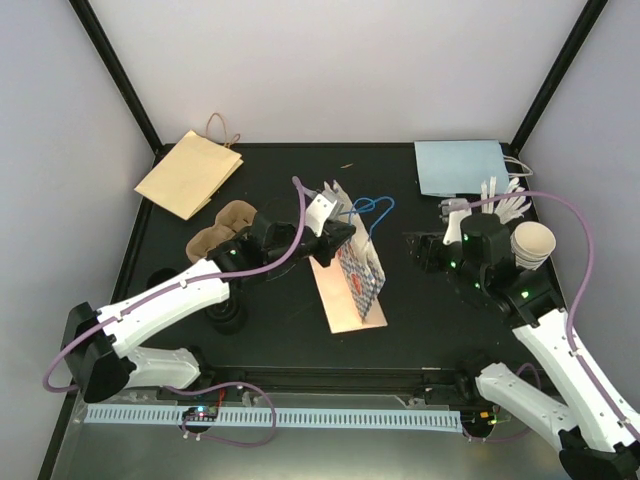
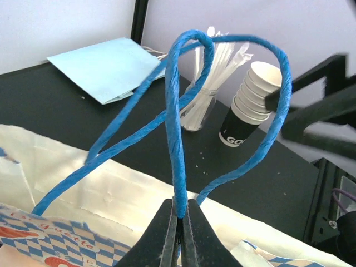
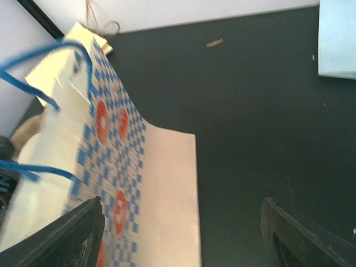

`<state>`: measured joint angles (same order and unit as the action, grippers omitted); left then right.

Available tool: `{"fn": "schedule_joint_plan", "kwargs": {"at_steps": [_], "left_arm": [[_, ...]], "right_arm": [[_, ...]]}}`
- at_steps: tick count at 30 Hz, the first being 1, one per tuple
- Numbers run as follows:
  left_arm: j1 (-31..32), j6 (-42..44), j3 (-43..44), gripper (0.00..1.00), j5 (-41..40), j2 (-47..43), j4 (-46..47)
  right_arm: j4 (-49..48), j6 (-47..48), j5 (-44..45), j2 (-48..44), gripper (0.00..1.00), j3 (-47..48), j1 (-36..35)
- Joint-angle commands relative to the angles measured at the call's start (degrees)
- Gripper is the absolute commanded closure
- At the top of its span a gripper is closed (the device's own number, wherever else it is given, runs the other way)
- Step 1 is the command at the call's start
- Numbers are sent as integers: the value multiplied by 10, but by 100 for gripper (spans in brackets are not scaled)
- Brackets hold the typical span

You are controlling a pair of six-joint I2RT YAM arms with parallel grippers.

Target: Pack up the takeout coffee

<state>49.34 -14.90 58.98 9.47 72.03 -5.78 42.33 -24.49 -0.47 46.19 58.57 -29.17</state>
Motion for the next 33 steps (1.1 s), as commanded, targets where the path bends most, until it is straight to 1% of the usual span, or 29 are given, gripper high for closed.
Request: {"fn": "schedule_joint_plan", "kwargs": {"at_steps": [1, 6, 11, 15, 25, 33], "left_arm": [[-9, 13, -3, 98, 46, -22, 24], [-11, 30, 0, 98, 61, -26, 6], [-11, 39, 0, 98, 63, -28, -5], [-11, 42, 3, 99, 68, -29, -10], [-11, 43, 3, 98, 69, -25, -15], [-11, 48, 5, 98, 67, -26, -16]], "right_arm": [[-12, 12, -16, -22, 21, -39, 2], [-19, 39, -77, -11, 22, -52, 2], [-31, 58, -170, 19, 24, -49, 2], [-32, 64, -202, 40, 25, -30, 0], [-18, 81, -221, 50, 26, -10, -6], [-4, 88, -197, 61, 26, 4, -27]]}}
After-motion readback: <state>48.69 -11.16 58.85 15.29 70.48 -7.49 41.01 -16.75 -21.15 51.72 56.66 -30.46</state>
